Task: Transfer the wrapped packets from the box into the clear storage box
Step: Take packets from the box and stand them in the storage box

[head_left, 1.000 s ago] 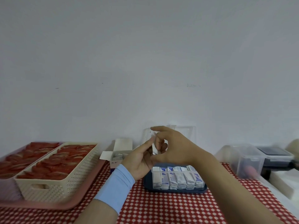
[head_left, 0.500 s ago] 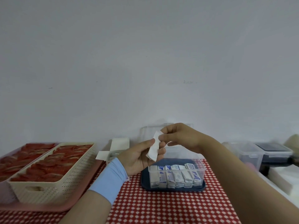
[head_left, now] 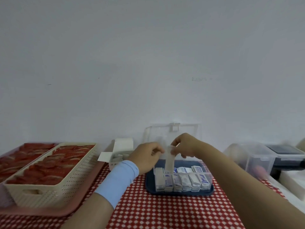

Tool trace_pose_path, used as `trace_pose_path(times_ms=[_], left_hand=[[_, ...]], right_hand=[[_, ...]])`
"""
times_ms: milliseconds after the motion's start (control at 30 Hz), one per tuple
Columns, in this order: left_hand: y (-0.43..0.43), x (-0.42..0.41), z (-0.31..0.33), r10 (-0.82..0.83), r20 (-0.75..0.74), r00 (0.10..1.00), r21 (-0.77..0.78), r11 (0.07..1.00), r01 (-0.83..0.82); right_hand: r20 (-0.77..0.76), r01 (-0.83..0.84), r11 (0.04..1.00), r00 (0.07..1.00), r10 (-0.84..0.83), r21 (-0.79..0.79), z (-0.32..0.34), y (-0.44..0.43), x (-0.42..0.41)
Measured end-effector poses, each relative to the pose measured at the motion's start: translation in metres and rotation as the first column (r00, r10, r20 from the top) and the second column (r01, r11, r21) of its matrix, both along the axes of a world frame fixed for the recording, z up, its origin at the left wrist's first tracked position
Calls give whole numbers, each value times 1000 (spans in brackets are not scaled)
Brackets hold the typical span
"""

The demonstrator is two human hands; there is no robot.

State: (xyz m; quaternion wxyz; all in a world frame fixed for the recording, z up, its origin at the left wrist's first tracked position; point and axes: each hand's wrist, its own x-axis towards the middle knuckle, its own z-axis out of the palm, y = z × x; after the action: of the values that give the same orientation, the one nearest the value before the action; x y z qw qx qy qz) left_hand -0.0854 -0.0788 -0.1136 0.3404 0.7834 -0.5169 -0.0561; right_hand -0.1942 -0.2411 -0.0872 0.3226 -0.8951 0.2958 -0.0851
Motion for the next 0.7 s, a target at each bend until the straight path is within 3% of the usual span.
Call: trace_pose_path(times_ms=[133,267,500,700], left_hand=[[-1,-4,-10,-107,110,988,200,976,84],[-1,-4,-17,-165,142,976,332,937,110],[-7,-3,-23,-244,197,950,409,901,147],[-17,2,-37,-329,376,866,509,854,104]], right_hand=[[-140,-52,998,989,46,-38,-15,5,12],[-179,-89,996,980,81,-33,-29,3,21],[-237,-98,990,969,71,-104,-47,1,31],[-269,-68,968,963,1,-241,-57,0,35]])
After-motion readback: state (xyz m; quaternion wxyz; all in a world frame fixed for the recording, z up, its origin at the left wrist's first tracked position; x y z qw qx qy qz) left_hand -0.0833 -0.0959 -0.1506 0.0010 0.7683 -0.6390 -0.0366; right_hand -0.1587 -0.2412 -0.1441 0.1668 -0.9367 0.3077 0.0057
